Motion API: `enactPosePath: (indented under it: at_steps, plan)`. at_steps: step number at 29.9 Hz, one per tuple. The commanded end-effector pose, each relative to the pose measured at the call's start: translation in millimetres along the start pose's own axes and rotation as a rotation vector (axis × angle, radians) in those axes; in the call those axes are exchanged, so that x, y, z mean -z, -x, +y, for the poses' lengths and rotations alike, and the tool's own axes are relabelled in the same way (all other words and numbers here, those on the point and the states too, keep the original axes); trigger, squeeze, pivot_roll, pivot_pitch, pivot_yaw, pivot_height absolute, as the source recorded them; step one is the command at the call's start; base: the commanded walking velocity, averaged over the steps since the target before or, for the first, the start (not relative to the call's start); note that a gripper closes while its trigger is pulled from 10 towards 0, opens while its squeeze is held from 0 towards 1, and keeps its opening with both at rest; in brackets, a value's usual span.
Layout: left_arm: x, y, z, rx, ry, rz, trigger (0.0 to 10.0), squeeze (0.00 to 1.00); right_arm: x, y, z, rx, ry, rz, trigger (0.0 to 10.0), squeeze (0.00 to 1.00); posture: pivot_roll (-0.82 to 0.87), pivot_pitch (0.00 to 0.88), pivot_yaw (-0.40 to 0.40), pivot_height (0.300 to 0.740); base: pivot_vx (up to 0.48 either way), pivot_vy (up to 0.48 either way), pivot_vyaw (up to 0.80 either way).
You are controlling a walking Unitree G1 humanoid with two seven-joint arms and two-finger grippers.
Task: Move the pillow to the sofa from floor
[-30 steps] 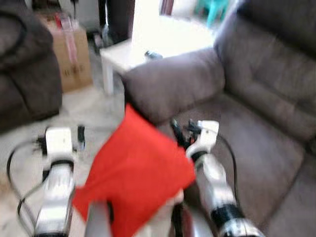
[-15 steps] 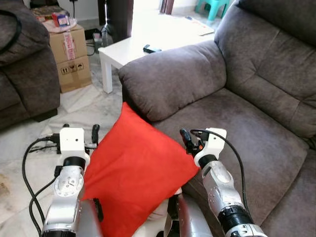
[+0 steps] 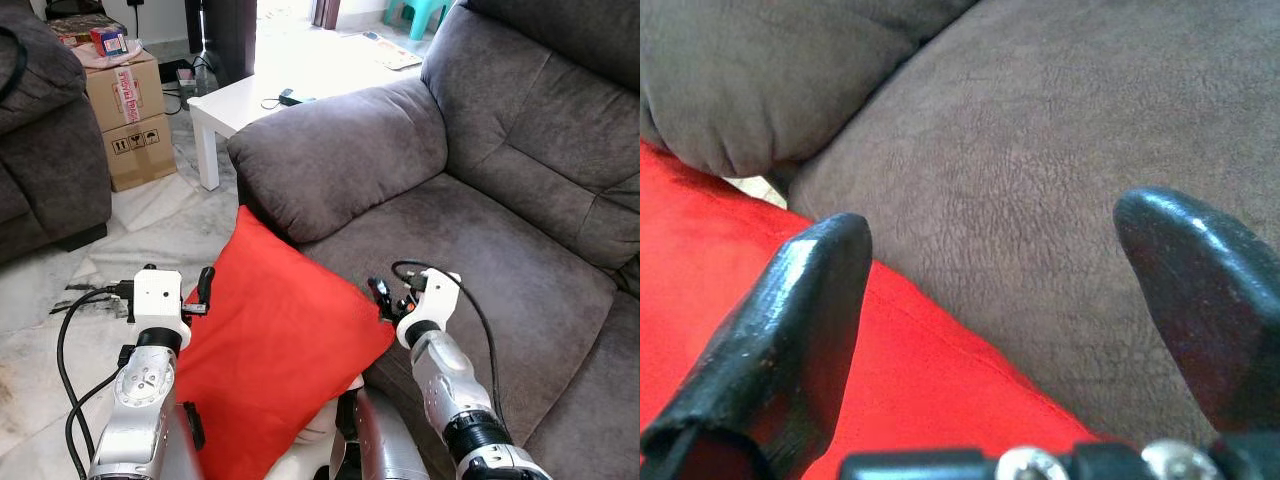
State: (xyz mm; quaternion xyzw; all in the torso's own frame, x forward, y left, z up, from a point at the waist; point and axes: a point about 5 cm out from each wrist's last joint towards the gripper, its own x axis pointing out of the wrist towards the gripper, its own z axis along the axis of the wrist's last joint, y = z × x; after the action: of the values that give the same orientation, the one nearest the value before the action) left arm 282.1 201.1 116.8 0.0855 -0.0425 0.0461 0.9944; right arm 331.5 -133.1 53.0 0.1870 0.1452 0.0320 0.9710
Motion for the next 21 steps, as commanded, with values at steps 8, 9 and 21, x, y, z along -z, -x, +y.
enactPosePath:
  at_steps: [8,9,21]
  plan:
    - [3,2.0,-5.6,0.019,0.010,0.025,10.0,0.00,16,5.0,-18.1,0.089,-0.010,0.112,10.0,1.00,0.06,0.101,-0.179,0.531,0.000,0.000,0.00]
    - [4,2.1,-6.1,0.021,0.011,0.027,10.0,0.00,17,6.0,-20.4,0.096,-0.007,0.118,10.0,1.00,0.06,0.101,-0.179,0.531,0.000,0.000,0.00]
    - [6,1.4,-9.2,0.036,0.019,0.040,10.0,0.00,36,13.7,-34.8,0.172,-0.085,0.230,10.0,0.00,0.06,0.100,-0.173,0.531,0.000,0.000,0.00]
